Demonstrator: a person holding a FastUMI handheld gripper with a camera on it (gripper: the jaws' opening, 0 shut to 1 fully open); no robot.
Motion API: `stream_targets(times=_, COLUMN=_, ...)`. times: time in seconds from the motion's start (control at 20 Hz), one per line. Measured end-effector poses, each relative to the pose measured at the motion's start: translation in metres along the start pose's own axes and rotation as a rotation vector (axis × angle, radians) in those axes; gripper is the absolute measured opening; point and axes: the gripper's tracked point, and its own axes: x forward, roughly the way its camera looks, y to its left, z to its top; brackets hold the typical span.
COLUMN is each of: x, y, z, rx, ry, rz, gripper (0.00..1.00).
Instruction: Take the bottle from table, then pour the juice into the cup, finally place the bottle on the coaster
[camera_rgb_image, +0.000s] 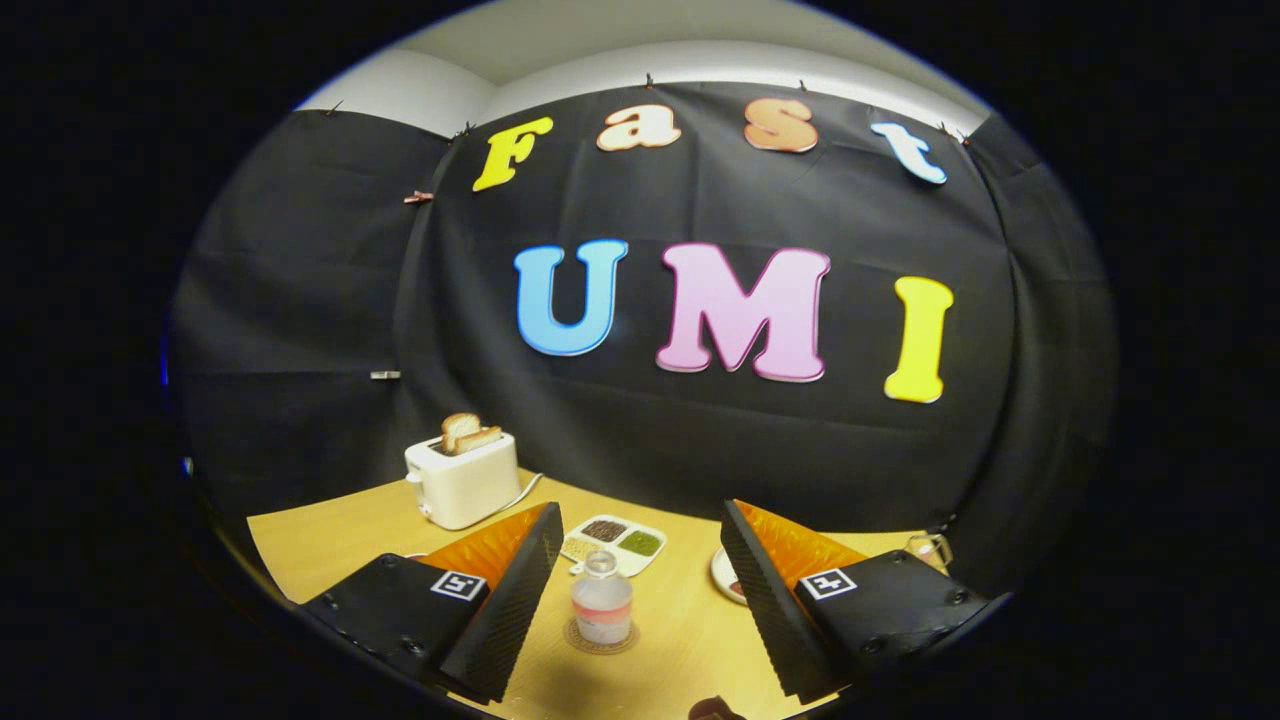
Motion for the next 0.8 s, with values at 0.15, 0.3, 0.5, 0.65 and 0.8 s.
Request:
stream_targets(times=0.15, x=-0.039, y=-0.015, z=0.039, rx=-0.032, ry=-0.026, rz=-0.074, gripper=0.97)
stream_targets(times=0.3, x=-0.081, y=-0.029, z=0.060, rx=-0.031, ry=-0.045, rz=-0.149, gripper=0.97)
stream_targets(times=0.5, x=-0.138, y=-0.026, z=0.063, rx=0.001, ry=-0.035, rz=-0.230, gripper=0.97)
stream_targets(times=0.65, x=-0.175, y=-0.018, z=0.058, rx=0.024, ry=-0.019, rz=-0.292, gripper=0.97)
stream_targets(times=0.8, x=-0.204, y=-0.010, z=0.051, rx=0.011, ry=-0.006, rz=-0.340, gripper=0.97)
